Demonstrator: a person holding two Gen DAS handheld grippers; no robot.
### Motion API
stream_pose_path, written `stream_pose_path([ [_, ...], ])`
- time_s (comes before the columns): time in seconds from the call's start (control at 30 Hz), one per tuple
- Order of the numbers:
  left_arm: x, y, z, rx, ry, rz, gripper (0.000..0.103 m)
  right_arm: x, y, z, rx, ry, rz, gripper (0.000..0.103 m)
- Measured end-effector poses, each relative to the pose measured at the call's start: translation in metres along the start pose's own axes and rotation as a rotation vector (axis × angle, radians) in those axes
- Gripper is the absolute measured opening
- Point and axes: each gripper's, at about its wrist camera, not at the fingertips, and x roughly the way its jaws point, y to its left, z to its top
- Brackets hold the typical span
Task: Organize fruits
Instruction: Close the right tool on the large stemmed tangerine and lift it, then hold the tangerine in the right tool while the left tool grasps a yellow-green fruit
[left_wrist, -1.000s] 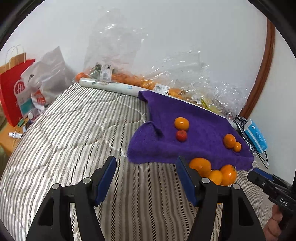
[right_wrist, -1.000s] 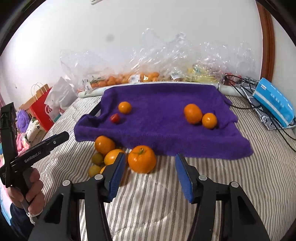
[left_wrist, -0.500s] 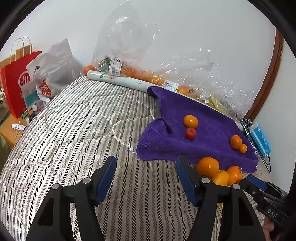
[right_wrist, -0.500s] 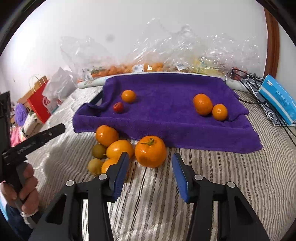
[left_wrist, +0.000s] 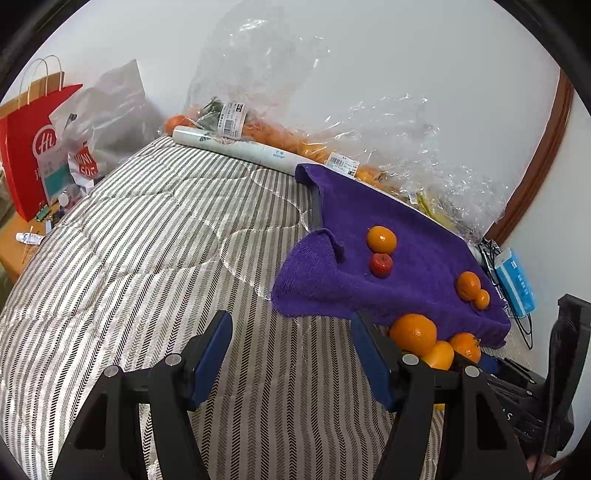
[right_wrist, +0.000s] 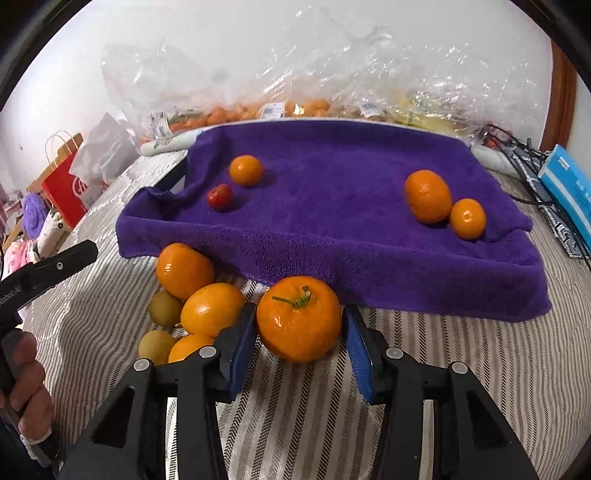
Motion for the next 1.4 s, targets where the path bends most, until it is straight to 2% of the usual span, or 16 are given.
stream_pose_path([
  [0.1,0.003,-0.002,-0.001,0.014,0.011,0.002,0.064,0.003,0.001,0.002,-0.005,0.001,-0.004,0.043],
  [0.27,0.004,-0.006,-0.002,0.040,0.011,0.011,0.064,-0.007,0.002,-0.002,-0.031,-0.037,-0.015,0.043],
  [0.53,0.004,-0.015,-0.004,0.078,0.007,-0.014,0.064,-0.031,-0.030,-0.019,-0.063,-0.071,-0.110,0.043],
  [0.77,0.008,-0.035,-0.011,0.088,0.051,-0.078,0.063,-0.051,-0.066,-0.038,0.001,-0.082,-0.099,0.043],
  [0.93,0.009,-0.052,-0.022,0.098,0.079,-0.095,0.063,-0.060,-0.079,-0.042,0.032,-0.107,-0.087,0.043],
  [1.17,0.003,-0.069,-0.029,0.112,0.087,-0.095,0.062,-0.062,-0.087,-0.044,0.068,-0.122,-0.033,0.043],
  [1.4,0.016,-0.081,-0.034,0.116,0.119,-0.061,0.050,-0.068,-0.096,-0.045,0.106,-0.154,0.010,0.043],
])
